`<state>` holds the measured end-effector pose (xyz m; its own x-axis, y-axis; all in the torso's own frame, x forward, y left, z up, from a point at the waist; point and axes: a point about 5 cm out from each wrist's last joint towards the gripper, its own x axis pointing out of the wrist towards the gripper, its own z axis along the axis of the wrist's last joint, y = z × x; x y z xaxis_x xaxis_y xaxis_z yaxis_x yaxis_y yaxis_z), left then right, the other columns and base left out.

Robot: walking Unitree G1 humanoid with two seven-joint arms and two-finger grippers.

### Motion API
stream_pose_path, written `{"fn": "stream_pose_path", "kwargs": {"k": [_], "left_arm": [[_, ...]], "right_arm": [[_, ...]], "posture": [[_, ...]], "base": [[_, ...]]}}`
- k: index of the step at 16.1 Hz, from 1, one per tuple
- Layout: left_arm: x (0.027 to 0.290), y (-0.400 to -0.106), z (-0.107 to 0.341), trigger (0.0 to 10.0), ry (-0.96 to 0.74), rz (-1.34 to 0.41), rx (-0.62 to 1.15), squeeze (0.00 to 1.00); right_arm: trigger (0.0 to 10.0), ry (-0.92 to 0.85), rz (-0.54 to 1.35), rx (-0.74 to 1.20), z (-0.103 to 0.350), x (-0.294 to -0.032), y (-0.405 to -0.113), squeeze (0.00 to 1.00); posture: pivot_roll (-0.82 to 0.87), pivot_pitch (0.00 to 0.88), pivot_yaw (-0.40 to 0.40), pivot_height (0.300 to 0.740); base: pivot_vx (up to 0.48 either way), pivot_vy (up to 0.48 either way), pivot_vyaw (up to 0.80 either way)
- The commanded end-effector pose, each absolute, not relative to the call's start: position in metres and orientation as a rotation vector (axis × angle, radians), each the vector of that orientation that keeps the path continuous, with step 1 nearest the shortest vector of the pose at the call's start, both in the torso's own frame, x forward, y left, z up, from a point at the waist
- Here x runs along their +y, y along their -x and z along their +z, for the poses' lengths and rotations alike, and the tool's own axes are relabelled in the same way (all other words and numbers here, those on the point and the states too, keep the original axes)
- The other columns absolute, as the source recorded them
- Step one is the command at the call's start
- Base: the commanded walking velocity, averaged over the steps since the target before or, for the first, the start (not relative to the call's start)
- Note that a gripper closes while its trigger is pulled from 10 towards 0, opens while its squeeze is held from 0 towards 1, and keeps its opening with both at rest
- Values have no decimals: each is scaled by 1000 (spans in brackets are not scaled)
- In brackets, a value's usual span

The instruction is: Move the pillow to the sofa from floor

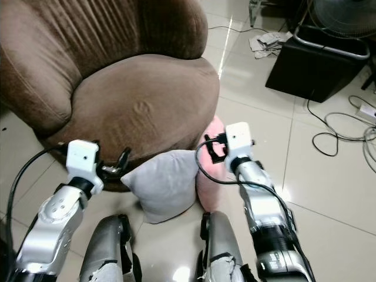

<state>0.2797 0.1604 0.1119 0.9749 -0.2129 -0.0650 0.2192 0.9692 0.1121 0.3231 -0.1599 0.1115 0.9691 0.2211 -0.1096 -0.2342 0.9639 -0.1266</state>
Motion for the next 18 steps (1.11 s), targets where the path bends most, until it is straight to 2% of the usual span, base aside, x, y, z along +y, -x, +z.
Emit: {"fn": "stream_pose_path", "kwargs": {"k": [1,6,11,18], "left_arm": [[159,-280,110,10000,-131,-220,55,0],[156,-281,111,10000,-128,-218,41,0],[159,-278,110,10000,-135,-205,42,0],[176,-275,119,10000,-163,-137,28,0]], "right_arm": [[10000,139,227,118,110,-163,-319,0],[10000,145,207,140,115,-168,-306,0],[10000,153,221,161,114,-165,-305,0],[10000,147,348,191,115,-152,-317,0]], "posture": [[-137,157,3,585],[-135,165,8,543],[-118,170,-3,543],[-76,202,-30,543]], "base": [[0,0,0],[0,0,0],[0,0,0],[0,0,0]]}}
